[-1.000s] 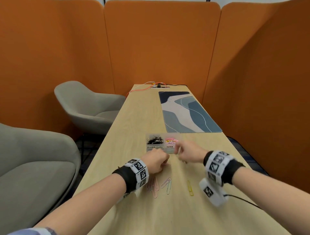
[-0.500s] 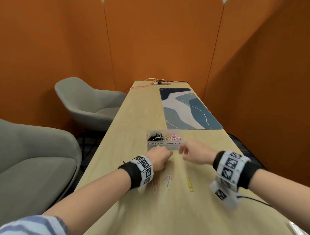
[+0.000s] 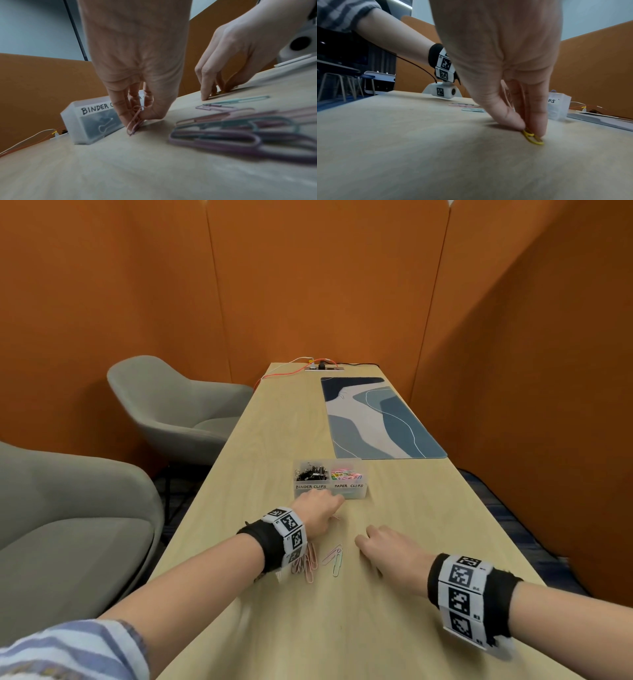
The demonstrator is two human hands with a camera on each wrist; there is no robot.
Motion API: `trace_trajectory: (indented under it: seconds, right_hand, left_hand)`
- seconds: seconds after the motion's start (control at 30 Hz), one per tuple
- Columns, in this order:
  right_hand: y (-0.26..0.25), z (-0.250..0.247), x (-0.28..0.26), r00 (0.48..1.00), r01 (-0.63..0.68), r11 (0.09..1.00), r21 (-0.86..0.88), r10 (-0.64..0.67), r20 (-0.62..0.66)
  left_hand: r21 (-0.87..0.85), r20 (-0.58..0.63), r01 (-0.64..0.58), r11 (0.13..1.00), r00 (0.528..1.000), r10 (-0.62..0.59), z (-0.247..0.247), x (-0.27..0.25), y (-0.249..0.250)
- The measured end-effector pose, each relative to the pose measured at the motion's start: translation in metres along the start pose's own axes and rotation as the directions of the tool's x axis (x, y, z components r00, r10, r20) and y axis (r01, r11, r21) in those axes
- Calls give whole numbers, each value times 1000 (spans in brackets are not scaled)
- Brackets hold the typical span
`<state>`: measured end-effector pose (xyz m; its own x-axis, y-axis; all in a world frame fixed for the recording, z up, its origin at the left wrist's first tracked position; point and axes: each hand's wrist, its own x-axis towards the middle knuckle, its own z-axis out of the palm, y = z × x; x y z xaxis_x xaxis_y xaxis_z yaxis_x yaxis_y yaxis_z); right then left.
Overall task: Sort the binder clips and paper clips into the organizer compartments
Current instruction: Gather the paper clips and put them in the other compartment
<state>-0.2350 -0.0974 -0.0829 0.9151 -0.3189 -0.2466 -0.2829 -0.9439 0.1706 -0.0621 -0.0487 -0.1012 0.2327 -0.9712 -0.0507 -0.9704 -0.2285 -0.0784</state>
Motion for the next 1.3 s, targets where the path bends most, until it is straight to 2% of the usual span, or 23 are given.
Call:
trace_trajectory:
  seconds: [0.17,0.23,0.3,0.47,0.6,0.73,0.87,0.97,1.03,1.1,1.2,1.23,1.3]
  right_hand:
    - [2,1,5,1000,-11,998,60,11,0]
    - [6,1,10,999,-24,992,123,21,25]
    - [15,-1,16,997,-44,965,257,27,70]
    - [45,-13,27,987,-153,811,565,97,128]
    - [65,-20,35,971,-216,612,761,217,102]
    - [68,-29,46,942,-160,477,864,336,-11]
    - [67,-52,73,848,-46,378,925,503,-163]
    - [65,-61,100,783,-18,441,898,565,-262]
    - [62,-62,111,797,-35,516,856,531,-288]
    - [57,-60,113,837,-43,594,803,461,-296]
    - [36,-56,94,899,52,749,661,253,-358]
    - [27,-52,85,930,92,806,585,140,-339]
    - [9,-41,66,979,150,892,427,-73,-192]
  left_hand:
    - [-47,12,13,999,1000,-12,0,3,-6]
    - [-130,13,43,991,999,-41,-2,5,-9]
    - [-250,17,87,964,996,-85,-7,8,-10]
    - [-553,-1,174,815,978,-210,-40,32,-10]
    - [-620,-84,230,750,931,-355,-58,62,-13]
    - [-629,-52,252,735,930,-364,-60,73,-13]
    - [-619,-94,205,758,939,-331,-67,51,-18]
    - [-572,-137,200,795,933,-333,-68,22,-24]
    - [-502,-104,206,840,950,-295,-63,-3,-25]
    - [-382,21,222,897,973,-232,-54,-29,-25]
    - [-258,257,247,934,950,-180,-33,-64,-20]
    - [-233,298,251,939,938,-177,-26,-73,-16]
    - [-171,320,247,954,930,-183,-13,-83,-9]
